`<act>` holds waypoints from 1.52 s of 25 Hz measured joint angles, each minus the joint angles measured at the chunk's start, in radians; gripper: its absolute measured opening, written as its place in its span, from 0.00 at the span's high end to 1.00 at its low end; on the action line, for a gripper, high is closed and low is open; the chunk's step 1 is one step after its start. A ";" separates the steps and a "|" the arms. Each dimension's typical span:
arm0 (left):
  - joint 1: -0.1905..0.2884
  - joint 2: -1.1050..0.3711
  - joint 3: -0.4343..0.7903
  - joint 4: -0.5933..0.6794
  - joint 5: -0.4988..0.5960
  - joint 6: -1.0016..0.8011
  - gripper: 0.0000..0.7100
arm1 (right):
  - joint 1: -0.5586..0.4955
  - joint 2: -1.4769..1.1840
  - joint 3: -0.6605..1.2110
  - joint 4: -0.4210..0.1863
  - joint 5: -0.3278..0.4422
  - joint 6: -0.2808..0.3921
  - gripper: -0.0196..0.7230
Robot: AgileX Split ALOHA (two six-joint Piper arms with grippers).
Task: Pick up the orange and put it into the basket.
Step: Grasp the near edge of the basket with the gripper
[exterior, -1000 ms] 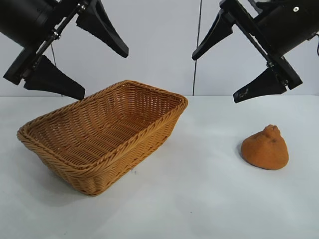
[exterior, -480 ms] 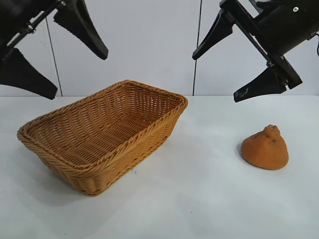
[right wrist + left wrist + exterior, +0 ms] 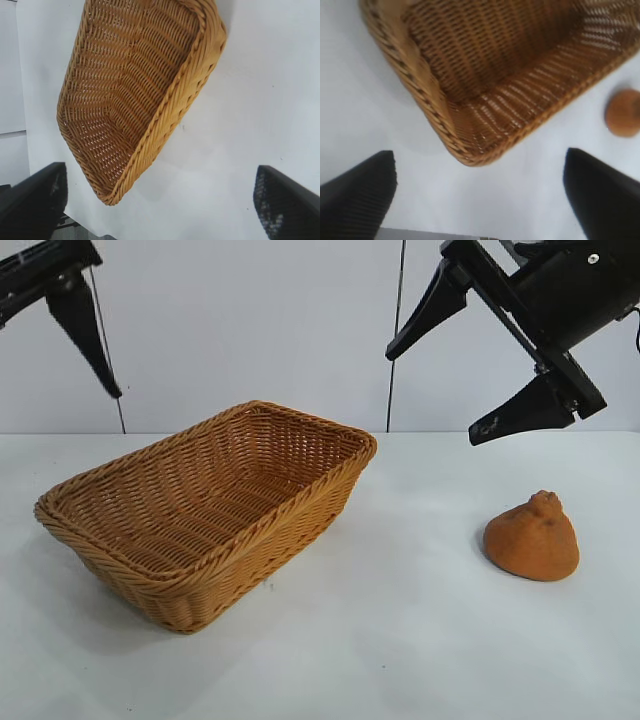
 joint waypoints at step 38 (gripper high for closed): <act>-0.047 0.391 0.065 0.039 -0.329 -0.250 0.53 | 0.000 0.000 0.000 -0.014 0.000 0.001 0.04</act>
